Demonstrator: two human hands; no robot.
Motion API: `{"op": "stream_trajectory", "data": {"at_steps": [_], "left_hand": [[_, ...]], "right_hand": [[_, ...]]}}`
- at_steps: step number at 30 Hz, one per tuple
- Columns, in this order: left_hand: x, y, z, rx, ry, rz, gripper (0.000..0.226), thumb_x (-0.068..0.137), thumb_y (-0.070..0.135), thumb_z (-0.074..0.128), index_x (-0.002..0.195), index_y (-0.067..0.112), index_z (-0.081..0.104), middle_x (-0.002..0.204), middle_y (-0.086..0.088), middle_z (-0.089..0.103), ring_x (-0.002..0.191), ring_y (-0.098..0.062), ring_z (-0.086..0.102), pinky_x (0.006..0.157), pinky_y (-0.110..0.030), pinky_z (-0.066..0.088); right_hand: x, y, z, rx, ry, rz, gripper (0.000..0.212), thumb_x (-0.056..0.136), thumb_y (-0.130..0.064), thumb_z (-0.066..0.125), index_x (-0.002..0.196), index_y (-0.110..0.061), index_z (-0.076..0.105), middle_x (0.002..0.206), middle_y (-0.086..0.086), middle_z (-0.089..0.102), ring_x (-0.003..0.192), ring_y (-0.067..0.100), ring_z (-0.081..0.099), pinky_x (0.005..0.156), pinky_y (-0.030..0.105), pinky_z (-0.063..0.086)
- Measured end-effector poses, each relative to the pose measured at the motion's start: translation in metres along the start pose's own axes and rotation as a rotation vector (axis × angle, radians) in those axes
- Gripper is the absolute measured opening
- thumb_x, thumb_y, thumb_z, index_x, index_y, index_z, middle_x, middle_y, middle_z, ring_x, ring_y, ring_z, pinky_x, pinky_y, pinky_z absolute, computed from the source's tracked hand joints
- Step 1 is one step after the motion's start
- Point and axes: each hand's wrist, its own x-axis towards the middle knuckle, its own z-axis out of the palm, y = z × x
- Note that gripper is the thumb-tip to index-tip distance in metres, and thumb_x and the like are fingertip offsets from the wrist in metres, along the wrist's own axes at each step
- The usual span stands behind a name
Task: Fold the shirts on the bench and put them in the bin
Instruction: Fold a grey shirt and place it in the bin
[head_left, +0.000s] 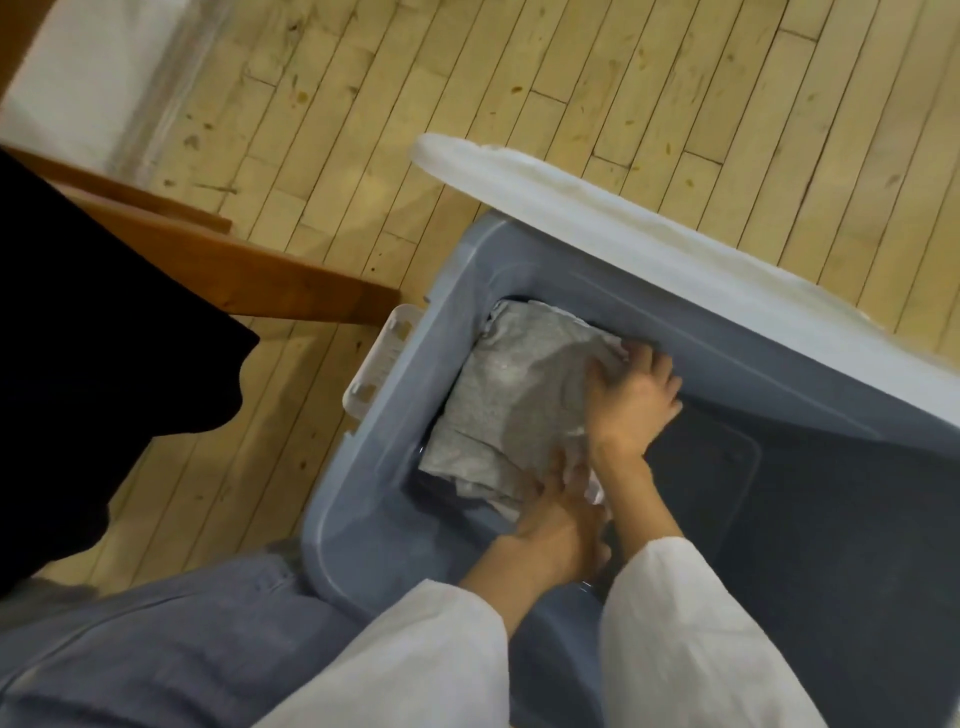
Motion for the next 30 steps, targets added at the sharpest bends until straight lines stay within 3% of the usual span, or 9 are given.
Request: {"op": "stream_trajectory", "data": {"at_steps": [5,11,13,16,18,21,23,27,30], "left_hand": [[-0.008,-0.005,0.021,0.030,0.127,0.043,0.074,0.097,0.023,0.043,0.151,0.009,-0.005,0.159,-0.005,-0.014,0.147,-0.026,-0.001,0.119,-0.043,0.003],[-0.015,-0.006,0.013,-0.089,0.137,0.286,0.064,0.091,0.022,0.049,0.149,0.019,0.023,0.157,-0.006,0.017,0.139,-0.028,0.024,0.111,-0.041,0.029],[-0.015,-0.010,0.011,-0.156,0.372,0.175,0.044,0.082,0.015,0.044,0.125,0.011,0.052,0.135,-0.012,0.046,0.111,-0.034,0.052,0.087,-0.039,0.050],[-0.013,-0.033,0.008,-0.054,0.578,-0.217,0.027,0.058,0.004,0.062,0.083,0.011,0.067,0.098,-0.010,0.061,0.077,-0.030,0.064,0.065,-0.033,0.054],[-0.018,-0.052,0.002,0.132,0.488,-0.355,0.025,0.052,0.008,0.067,0.076,0.011,0.073,0.102,-0.008,0.062,0.087,-0.026,0.065,0.074,-0.030,0.053],[-0.029,-0.071,0.013,0.353,0.198,-0.306,0.045,0.086,0.014,0.053,0.131,0.006,0.055,0.150,-0.009,0.027,0.137,-0.028,0.029,0.115,-0.042,0.021],[-0.032,-0.072,0.019,0.464,0.103,-0.301,0.053,0.093,0.019,0.048,0.143,0.004,0.037,0.156,-0.012,0.011,0.143,-0.032,0.012,0.118,-0.050,0.005],[-0.040,-0.069,0.014,0.534,0.140,-0.279,0.041,0.093,0.018,0.045,0.132,0.005,0.051,0.142,-0.012,0.034,0.132,-0.035,0.029,0.114,-0.049,0.012],[-0.045,-0.072,0.010,0.434,0.221,-0.315,0.032,0.087,0.017,0.053,0.118,0.011,0.063,0.129,-0.007,0.047,0.123,-0.029,0.041,0.106,-0.040,0.028]], "right_hand": [[0.019,0.025,-0.009,0.131,0.165,-0.255,0.016,0.084,-0.022,0.067,0.094,-0.010,0.070,0.096,0.013,0.064,0.086,0.035,0.060,0.075,0.040,0.043],[0.012,0.041,-0.006,0.240,0.293,-0.147,0.026,0.084,-0.030,0.067,0.099,-0.008,0.066,0.099,0.014,0.061,0.087,0.034,0.058,0.074,0.041,0.040],[0.006,0.038,-0.004,0.179,0.356,-0.163,0.025,0.087,-0.024,0.064,0.104,-0.006,0.064,0.099,0.019,0.058,0.089,0.034,0.050,0.075,0.040,0.034],[-0.011,0.023,0.000,0.145,0.327,-0.443,0.022,0.086,-0.009,0.055,0.105,0.000,0.063,0.104,0.024,0.058,0.093,0.038,0.052,0.080,0.040,0.034],[-0.022,0.021,0.014,0.083,0.098,-0.699,0.033,0.092,-0.019,0.047,0.115,0.000,0.060,0.123,0.023,0.056,0.115,0.040,0.047,0.097,0.045,0.036],[-0.013,0.035,0.033,-0.166,-0.127,-0.786,0.053,0.098,-0.041,0.033,0.142,-0.012,0.041,0.153,0.011,0.032,0.143,0.031,0.018,0.117,0.047,0.009],[-0.002,0.045,0.034,-0.268,-0.184,-0.788,0.060,0.097,-0.048,0.025,0.149,-0.019,0.028,0.158,0.005,0.019,0.146,0.027,0.008,0.117,0.044,0.000],[0.007,0.049,0.025,-0.301,-0.277,-0.818,0.064,0.095,-0.053,0.023,0.151,-0.022,0.022,0.159,0.002,0.014,0.147,0.025,0.006,0.118,0.042,0.002],[-0.005,0.042,0.010,-0.123,-0.192,-0.808,0.049,0.090,-0.034,0.041,0.127,-0.006,0.055,0.140,0.017,0.046,0.132,0.038,0.037,0.109,0.049,0.031]]}}
